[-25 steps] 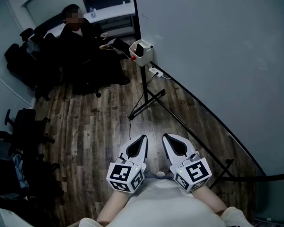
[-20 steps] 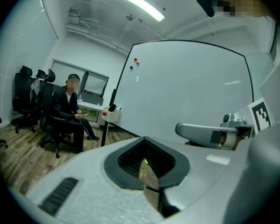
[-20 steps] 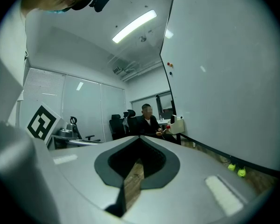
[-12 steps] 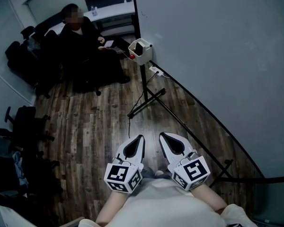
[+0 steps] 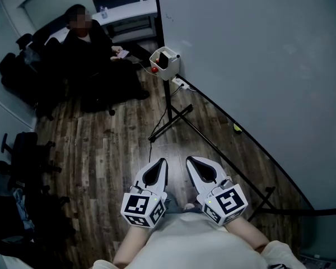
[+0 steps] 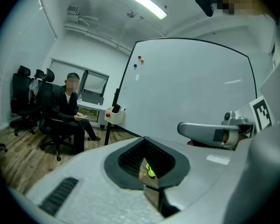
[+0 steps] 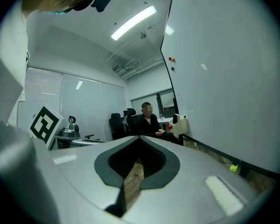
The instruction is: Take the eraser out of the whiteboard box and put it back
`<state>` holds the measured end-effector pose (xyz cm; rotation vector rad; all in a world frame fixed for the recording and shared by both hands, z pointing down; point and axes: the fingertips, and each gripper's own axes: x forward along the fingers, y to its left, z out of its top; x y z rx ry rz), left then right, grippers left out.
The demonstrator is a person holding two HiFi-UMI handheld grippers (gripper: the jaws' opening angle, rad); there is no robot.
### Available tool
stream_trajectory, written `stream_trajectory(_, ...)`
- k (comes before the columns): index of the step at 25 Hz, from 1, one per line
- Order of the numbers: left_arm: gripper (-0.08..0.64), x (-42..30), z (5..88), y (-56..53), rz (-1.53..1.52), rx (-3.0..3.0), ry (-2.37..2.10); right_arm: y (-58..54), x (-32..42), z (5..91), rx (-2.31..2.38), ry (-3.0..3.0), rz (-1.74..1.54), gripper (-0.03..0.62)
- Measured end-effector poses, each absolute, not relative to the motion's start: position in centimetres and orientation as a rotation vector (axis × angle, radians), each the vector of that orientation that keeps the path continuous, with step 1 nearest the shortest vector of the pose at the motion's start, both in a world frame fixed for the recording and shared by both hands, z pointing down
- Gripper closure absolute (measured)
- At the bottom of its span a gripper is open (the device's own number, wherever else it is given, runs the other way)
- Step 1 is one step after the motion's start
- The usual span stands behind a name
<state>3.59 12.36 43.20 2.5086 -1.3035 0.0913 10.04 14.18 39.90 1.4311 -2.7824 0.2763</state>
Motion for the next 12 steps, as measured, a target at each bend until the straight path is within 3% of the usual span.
stream_trajectory(12, 0.558, -0.4, 42.6, 5.0, 0.082, 2.494, -1.304, 6.7, 6.0, 39.0, 1.416, -2.773, 0.252, 0.588)
